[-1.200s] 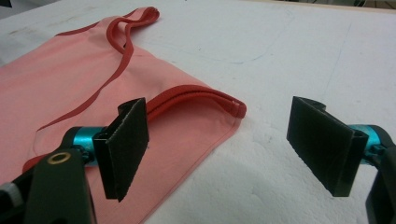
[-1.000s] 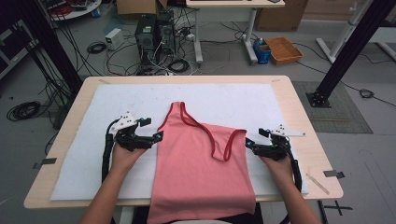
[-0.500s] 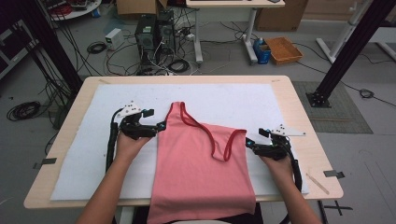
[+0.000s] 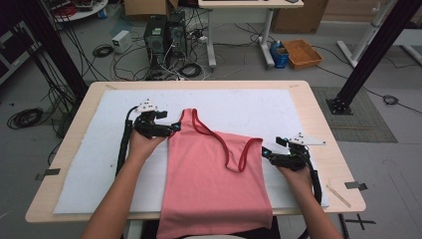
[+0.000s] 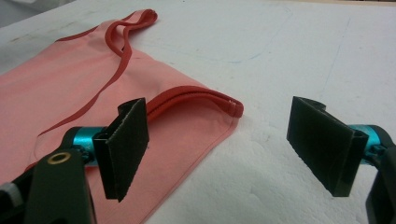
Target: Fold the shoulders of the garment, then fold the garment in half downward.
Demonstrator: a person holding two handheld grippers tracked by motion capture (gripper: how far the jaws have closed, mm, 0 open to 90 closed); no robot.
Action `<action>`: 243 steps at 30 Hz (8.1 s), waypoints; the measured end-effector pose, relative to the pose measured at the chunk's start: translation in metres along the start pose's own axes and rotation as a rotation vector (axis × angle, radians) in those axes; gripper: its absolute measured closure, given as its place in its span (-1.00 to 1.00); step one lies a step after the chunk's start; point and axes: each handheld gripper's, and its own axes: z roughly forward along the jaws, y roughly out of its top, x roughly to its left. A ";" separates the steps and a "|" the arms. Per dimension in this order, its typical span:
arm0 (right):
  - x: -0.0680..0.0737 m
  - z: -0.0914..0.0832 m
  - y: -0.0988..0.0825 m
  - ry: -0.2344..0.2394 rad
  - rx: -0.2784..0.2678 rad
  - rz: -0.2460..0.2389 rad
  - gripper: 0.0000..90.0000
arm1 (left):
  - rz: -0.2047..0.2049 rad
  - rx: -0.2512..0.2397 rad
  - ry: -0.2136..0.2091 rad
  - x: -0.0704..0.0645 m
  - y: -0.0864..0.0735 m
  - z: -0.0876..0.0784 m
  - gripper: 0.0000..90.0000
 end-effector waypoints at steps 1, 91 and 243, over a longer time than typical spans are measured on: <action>0.000 0.000 0.000 0.000 0.000 -0.001 -0.54 | -0.006 0.006 -0.006 0.001 0.003 0.003 -0.62; 0.000 0.000 0.000 0.005 0.003 -0.004 -0.54 | 0.173 0.054 -0.081 -0.078 -0.034 -0.017 0.41; -0.016 0.049 0.031 0.028 0.185 0.068 -0.39 | -0.080 0.191 0.016 -0.004 -0.050 -0.003 -0.62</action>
